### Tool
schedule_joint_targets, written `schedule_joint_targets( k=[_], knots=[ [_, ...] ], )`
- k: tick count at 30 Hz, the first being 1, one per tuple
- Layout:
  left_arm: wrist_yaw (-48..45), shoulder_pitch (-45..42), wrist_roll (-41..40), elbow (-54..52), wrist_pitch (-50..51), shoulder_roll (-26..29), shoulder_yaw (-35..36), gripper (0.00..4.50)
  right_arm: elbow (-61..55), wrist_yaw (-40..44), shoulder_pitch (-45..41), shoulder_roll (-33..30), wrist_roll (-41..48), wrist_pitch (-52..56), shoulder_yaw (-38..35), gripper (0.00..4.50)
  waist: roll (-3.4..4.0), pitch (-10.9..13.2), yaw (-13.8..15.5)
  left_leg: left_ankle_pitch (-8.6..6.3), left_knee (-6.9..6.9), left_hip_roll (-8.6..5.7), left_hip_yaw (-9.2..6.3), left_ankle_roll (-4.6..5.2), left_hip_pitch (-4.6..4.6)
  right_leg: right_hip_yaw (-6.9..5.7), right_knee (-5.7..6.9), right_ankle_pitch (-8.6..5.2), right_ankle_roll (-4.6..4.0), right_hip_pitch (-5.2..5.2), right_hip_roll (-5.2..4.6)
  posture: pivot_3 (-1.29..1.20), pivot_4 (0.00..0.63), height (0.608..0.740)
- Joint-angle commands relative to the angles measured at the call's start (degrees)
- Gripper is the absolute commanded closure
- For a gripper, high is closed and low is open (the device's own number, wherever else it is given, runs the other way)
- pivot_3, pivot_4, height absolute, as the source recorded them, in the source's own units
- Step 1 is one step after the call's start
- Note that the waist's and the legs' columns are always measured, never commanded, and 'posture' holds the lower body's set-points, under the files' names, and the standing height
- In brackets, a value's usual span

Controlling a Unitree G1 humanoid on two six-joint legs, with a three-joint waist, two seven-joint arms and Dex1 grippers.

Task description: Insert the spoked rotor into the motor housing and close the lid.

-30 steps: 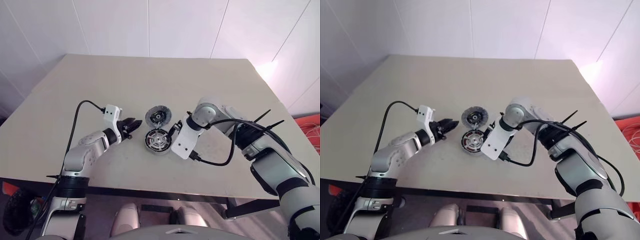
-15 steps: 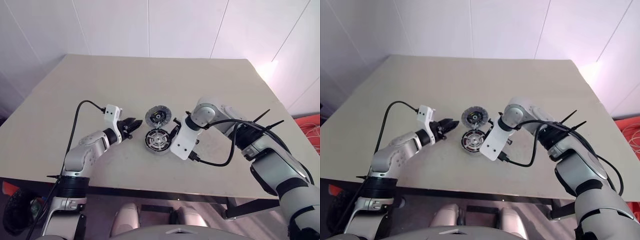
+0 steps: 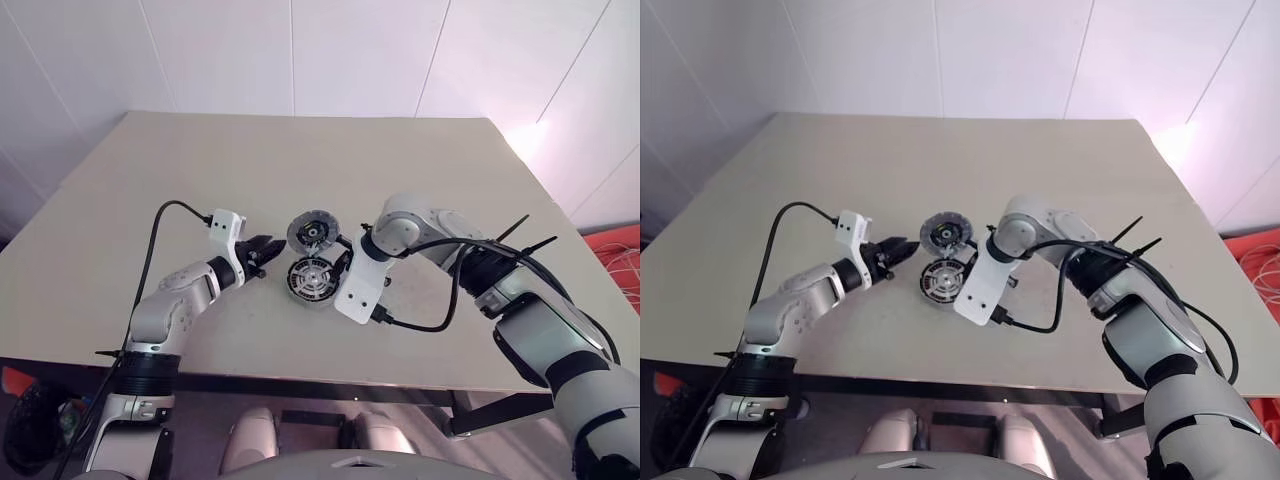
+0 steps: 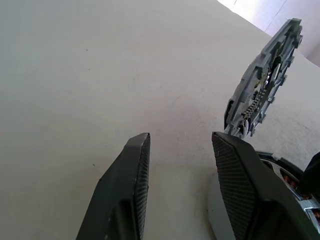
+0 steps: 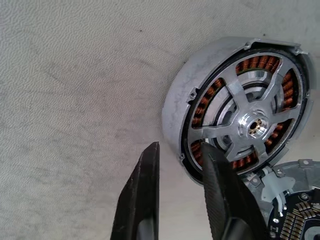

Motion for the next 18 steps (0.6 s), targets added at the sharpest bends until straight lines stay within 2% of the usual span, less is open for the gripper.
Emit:
schedule_joint_targets(
  k=[1,2,13,18],
  knots=[
    [-0.14,-1.13,0.16,-0.92,-1.28,0.07,0.45,2.43,-0.55,-0.26,-1.43,0.25,0.33,0.16,-0.23,4.28,-0.06,0.0,-0.04,0.0,0.0,0.0,0.0,0.0,0.03,0.0,0.01,0.01,-0.01,0.02,0.0,0.0,0.0,0.74],
    [-0.14,-1.26,0.2,-0.84,-1.3,0.02,0.4,2.43,-0.73,-0.15,-1.49,0.26,0.55,0.29,-0.35,4.49,-0.07,0.01,-0.04,0.01,0.0,0.0,0.0,-0.01,0.04,0.0,0.01,0.01,-0.02,0.04,0.0,0.0,0.0,0.74],
    [-0.37,-1.73,0.62,-0.18,-1.75,-0.34,0.26,2.43,-2.07,-0.43,-2.6,-0.7,1.64,1.36,-1.93,4.5,-0.09,0.03,0.01,0.05,0.0,0.0,-0.01,0.0,-0.06,0.0,0.02,0.04,-0.06,-0.06,0.0,0.0,0.0,0.74],
    [-0.09,-1.76,0.86,0.43,-2.27,-1.15,0.05,2.43,-2.38,-0.07,-2.58,-5.02,1.44,3.65,-3.92,4.5,-0.1,0.05,0.33,0.05,0.0,0.0,-0.01,0.01,-0.1,0.0,0.01,0.04,-0.06,-0.08,0.0,0.0,0.0,0.74]
  ],
)
